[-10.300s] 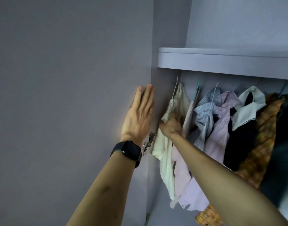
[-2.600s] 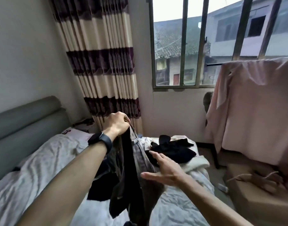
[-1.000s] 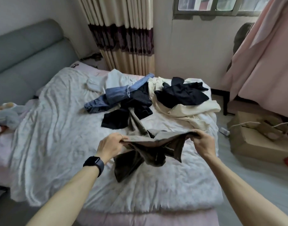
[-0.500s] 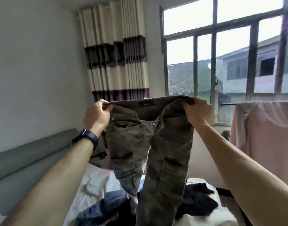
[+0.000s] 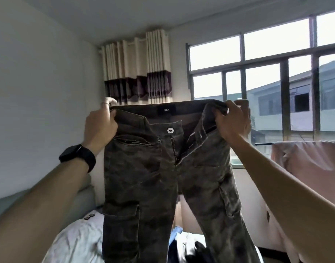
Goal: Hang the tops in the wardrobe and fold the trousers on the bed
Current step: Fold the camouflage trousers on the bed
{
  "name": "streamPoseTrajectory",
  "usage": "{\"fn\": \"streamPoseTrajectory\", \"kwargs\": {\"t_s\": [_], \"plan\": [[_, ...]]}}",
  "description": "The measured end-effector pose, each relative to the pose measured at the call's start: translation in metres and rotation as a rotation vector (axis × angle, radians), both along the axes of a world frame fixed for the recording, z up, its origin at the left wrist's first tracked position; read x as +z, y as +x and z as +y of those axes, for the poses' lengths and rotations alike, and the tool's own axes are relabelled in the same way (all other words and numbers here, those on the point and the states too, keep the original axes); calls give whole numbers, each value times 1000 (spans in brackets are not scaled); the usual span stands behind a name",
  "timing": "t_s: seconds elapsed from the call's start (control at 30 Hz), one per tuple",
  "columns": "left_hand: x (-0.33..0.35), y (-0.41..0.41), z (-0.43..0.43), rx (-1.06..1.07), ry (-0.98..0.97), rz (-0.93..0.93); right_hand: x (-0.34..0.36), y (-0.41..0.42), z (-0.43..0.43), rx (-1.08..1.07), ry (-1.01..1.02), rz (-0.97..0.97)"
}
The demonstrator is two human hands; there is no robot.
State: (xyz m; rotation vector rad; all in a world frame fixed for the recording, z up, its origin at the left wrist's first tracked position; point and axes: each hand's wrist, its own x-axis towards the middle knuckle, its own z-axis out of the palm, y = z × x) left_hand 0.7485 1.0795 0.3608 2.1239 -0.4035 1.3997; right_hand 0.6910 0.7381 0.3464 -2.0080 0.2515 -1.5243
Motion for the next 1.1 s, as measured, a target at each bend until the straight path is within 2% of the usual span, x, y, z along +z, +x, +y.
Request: {"fn": "streamPoseTrajectory", "kwargs": {"t_s": [0.23,0.4,0.63,0.77,0.9,1.1], "plan": [[6,-38,31,-104,-152,-109,36,-51,62,-57,-6,-132],[6,-67,59,-223,-210,-134,40,-92,86,-152,-35,-111],[0,-79,75,-326,-207,11,23,-109,101,-201,-14,16],[-11,-53,67,-322,-171,195,2,-95,89,-194,-12,176],[-66,-9,44,-325,-132,382,-59,-72,65,-173,10,372],[-247,48,-4,-264,-97,634,-249,-37,18,-99,122,539]]}}
